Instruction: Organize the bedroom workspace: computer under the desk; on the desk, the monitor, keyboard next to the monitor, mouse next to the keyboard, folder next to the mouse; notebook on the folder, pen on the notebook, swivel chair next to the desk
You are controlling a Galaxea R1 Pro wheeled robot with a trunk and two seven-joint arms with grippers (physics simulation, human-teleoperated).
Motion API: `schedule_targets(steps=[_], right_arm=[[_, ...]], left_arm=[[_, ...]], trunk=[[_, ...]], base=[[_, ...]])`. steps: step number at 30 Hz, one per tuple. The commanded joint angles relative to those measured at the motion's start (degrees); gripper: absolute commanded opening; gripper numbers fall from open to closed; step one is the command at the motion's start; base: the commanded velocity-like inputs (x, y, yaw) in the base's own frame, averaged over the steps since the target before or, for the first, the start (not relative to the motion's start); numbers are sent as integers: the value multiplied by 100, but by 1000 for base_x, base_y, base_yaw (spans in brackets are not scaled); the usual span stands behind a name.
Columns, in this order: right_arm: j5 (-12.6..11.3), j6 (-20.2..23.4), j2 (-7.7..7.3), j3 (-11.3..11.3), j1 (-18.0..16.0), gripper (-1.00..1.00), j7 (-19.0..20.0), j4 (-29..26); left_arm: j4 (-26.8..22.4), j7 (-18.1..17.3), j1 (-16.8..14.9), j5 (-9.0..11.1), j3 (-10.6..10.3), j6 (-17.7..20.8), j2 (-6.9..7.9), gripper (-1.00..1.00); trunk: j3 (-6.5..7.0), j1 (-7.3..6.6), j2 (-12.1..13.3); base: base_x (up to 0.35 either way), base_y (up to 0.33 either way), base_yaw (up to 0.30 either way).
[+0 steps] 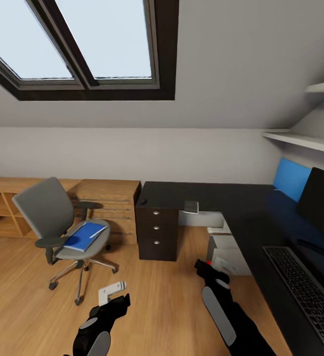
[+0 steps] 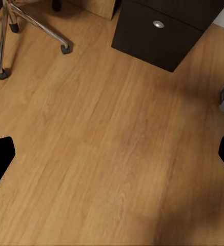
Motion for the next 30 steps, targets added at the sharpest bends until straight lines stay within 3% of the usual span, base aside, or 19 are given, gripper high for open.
schedule_targets(steps=[1,4,8,16,30], right_arm=[[62,52,-1,23,-5,100,-74,-13],[309,92,-4,70,-2,100,-143,-102],[409,100,-2,193,-1,100,-171,-230],[443,102,-7,351,-1,100,-168,-273],[446,94,0,362,-1,100,-175,-276]], left_arm=[[-8,46,-6,38,-9,12,2,100],[-8,46,-6,39,-9,11,2,100],[-2,40,-6,39,-11,10,1,100],[0,38,-6,39,-19,10,1,100],[0,42,-6,39,-21,10,1,100]], trunk=[[-9,4,-7],[-9,4,-7],[-9,4,-7],[-9,4,-7],[-9,4,-7]], base=[[266,166,0],[267,133,0],[292,43,0],[319,8,0],[325,0,0]])
